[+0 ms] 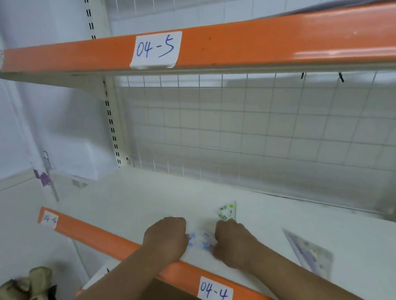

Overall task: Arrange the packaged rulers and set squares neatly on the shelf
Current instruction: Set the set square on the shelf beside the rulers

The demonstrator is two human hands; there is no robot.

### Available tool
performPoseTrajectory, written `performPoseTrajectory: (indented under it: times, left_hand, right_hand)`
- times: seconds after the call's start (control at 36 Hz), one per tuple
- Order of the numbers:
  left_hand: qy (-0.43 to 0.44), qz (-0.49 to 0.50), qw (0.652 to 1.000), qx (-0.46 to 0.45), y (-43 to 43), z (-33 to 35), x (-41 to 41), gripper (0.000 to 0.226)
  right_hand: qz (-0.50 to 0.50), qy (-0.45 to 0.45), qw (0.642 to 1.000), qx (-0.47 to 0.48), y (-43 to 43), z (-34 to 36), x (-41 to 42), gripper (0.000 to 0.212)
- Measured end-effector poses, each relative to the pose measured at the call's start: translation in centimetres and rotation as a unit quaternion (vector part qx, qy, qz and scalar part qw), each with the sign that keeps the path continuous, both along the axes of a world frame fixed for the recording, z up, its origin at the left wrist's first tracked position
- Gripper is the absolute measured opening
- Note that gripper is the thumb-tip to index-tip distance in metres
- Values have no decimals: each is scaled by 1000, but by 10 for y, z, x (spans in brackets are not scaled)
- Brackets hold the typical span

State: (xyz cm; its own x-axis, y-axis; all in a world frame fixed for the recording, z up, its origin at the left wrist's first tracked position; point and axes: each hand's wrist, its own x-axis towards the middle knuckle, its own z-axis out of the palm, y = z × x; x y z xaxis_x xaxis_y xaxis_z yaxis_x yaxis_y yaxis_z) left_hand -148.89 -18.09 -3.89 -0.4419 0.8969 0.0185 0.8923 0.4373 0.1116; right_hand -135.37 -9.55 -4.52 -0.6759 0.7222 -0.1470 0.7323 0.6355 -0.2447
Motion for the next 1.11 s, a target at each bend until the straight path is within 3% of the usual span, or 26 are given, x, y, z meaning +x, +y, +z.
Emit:
performPoseTrajectory:
  times: [0.11,0.33,0.39,0.5,0.67,0.81,0.92,1.03,1.11]
  left_hand:
    - [-5,-15,1000,2,2,-2,-5,25]
    - [-15,-38,999,-4,2,-1,-12,25]
    - [-21,-43,999,-7,1,-2,-11,26]
    - [-39,-49,998,-6,1,-4,-9,30]
    - [-49,-63,996,-26,1,-4,-10,46]
    - [-38,-78,996,-25,1,-2,-6,50]
    - [-24,-89,996,-12,2,2,0,45]
    - [-14,-103,995,-3,1,6,4,42]
    - [-19,-113,993,5,0,7,8,44]
  right_hand:
    - [-9,-30,999,-11,-1,3,-4,19]
    - [-20,-83,996,-22,-1,15,-5,30]
    - [-34,-57,997,-31,1,10,-4,17]
    - [-47,8,998,-44,3,2,1,32]
    - [-70,102,988,-88,9,3,9,19]
    - [-119,199,950,-209,6,14,21,21]
    - [-144,235,929,-248,1,19,30,24]
    - [-98,224,957,-156,-1,21,36,7]
    - [-27,104,994,0,-8,22,36,35]
